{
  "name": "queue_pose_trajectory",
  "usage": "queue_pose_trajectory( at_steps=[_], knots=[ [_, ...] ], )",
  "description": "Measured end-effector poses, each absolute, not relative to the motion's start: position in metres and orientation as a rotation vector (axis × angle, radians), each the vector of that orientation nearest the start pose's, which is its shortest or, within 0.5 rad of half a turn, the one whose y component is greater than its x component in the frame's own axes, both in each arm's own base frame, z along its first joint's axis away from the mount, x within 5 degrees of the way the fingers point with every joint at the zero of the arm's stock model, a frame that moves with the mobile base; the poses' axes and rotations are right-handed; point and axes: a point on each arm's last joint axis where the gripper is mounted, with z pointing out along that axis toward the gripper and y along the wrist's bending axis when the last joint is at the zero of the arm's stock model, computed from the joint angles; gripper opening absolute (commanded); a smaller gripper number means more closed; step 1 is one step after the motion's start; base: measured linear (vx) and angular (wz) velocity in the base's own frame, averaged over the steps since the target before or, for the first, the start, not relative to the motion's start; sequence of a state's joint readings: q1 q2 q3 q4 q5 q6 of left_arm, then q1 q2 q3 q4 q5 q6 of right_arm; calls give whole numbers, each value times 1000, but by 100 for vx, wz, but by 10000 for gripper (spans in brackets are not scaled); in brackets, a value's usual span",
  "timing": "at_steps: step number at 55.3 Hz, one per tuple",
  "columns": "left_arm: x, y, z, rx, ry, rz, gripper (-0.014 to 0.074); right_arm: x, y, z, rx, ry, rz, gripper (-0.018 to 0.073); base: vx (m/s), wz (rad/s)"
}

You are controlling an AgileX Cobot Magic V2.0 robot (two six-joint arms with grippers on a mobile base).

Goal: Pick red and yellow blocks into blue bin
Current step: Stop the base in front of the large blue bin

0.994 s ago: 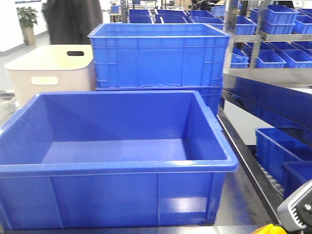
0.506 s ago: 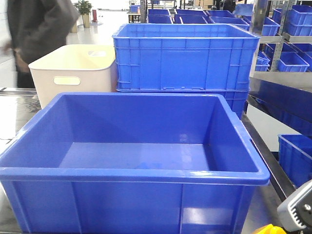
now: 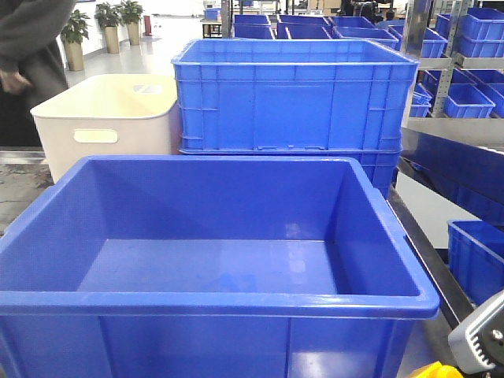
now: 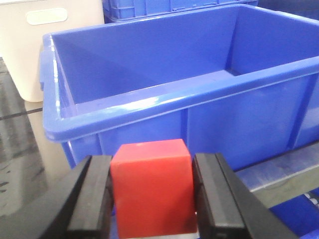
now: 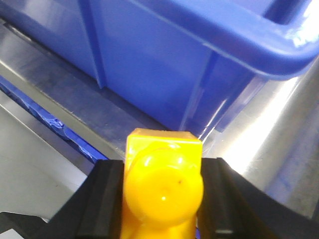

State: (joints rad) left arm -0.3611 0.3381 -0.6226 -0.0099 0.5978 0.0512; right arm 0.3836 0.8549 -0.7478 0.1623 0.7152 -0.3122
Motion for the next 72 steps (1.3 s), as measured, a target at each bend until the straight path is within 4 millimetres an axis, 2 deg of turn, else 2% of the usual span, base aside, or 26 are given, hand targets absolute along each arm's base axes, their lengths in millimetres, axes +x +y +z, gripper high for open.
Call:
queue_pose_trajectory(
  at_steps=[72],
  knots=[
    [57,-22,344,366,1765,-232,282,147,70,318,-703,2191,221,265,0,0]
  ],
)
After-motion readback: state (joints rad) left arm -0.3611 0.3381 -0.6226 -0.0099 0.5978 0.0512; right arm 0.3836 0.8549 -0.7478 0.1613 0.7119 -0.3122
